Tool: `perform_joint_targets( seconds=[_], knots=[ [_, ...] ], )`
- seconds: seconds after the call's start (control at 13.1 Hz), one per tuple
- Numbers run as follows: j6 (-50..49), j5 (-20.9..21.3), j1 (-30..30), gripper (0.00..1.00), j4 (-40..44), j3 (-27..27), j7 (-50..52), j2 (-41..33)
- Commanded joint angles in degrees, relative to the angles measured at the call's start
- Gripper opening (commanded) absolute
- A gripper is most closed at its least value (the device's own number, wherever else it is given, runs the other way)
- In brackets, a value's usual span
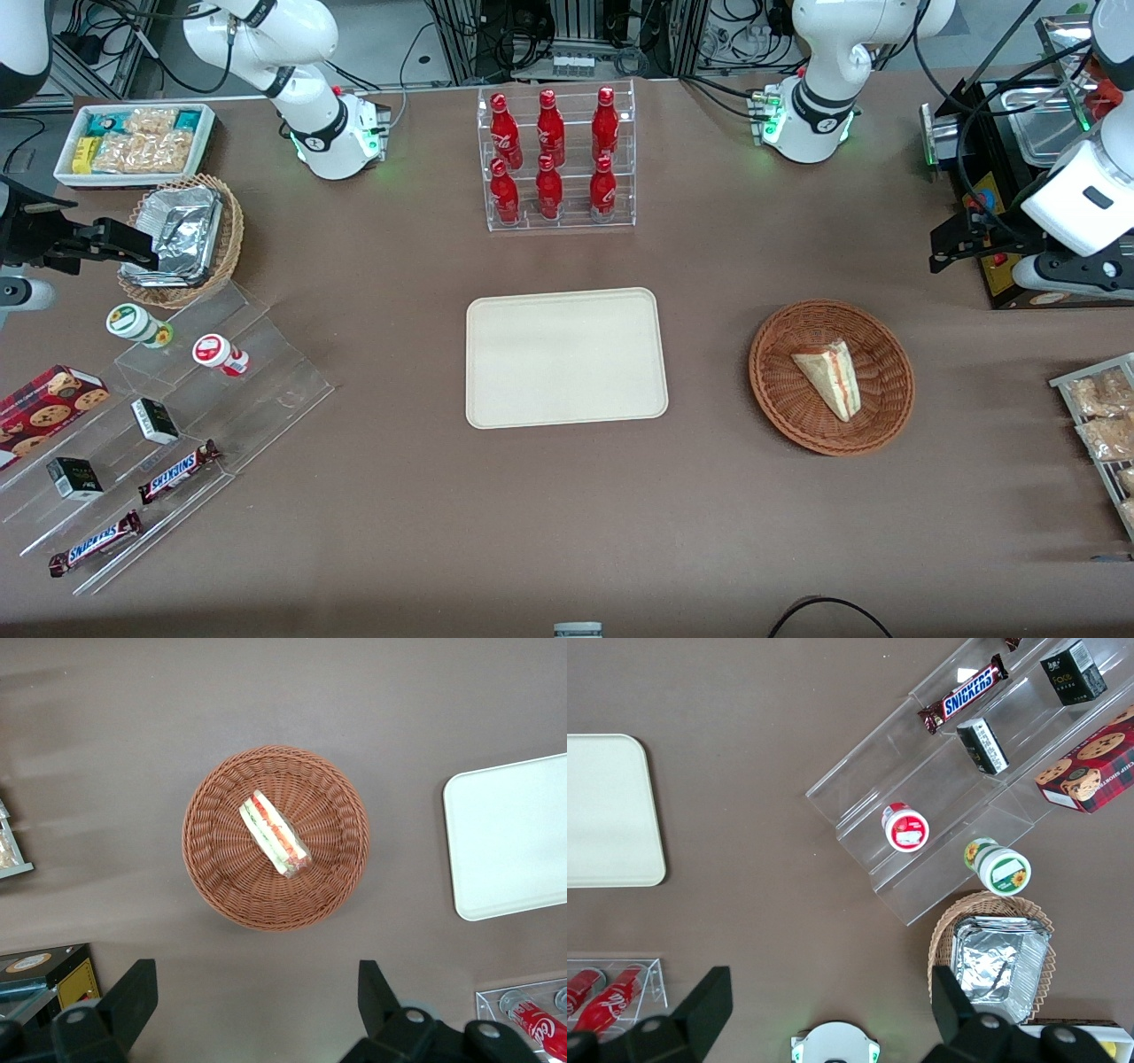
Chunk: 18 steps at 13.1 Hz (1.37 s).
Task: Place sandwich from basket to tray
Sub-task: 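Move the left gripper over the wrapped sandwich in the wicker basket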
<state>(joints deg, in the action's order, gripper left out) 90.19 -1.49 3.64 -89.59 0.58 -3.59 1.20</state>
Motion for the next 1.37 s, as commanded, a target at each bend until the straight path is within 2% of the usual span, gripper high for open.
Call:
perform_joint_targets(
  seconds=[0.0,0.31,0.61,0.99,1.3],
  knots=[
    [-1.5,0.4,0.0,1.0,1.1,-0.1,0.3,-0.2],
    [0.7,0.9,0.1,1.0,-0.9,-0.1,0.6,0.6],
    [14.0,1.3,0.1,1.0,-13.5,-0.2,2.8,-1.0],
    [35.2,1.3,0.0,1.0,-31.3,-0.1,15.5,-2.6],
    [46.5,1.3,0.2,1.0,-39.0,0.2,28.9,-1.7]
  ],
)
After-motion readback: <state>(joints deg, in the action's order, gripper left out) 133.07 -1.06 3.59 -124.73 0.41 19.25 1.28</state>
